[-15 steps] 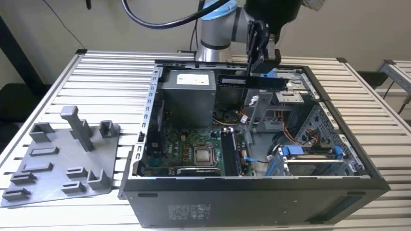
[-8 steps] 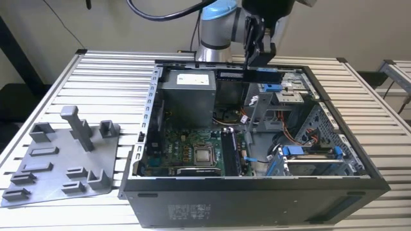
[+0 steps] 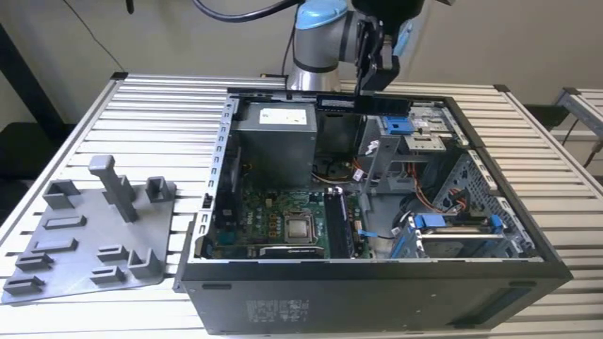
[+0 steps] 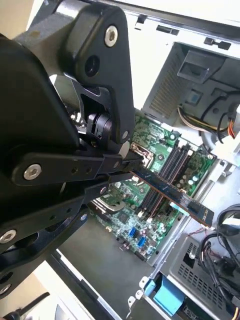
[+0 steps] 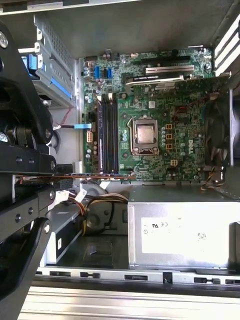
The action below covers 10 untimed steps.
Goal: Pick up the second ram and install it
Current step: 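Pick up the second ram and move it above second insertion slot, then insert the second ram into the second slot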
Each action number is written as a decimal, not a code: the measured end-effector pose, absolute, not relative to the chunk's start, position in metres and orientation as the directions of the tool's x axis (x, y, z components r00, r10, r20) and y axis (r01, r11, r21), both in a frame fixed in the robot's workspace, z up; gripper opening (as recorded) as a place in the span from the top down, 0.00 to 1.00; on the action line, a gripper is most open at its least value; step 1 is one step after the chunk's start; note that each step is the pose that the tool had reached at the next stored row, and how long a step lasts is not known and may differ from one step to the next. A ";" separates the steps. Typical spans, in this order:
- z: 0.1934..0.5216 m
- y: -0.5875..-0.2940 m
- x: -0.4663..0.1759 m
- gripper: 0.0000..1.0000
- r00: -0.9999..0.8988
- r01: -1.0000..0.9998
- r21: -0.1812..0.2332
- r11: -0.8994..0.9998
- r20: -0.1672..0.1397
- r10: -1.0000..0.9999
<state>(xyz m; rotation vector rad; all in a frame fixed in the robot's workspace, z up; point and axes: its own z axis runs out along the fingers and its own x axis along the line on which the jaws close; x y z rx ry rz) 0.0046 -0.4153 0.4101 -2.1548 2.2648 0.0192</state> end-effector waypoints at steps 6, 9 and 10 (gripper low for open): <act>0.410 -0.415 0.005 0.86 -0.050 -0.999 -0.002 0.050 -0.020 -0.999; 0.410 -0.415 0.005 0.86 -0.050 -0.999 -0.002 0.050 -0.020 -0.999; 0.410 -0.415 0.005 0.86 -0.050 -0.999 -0.002 0.050 -0.020 -0.999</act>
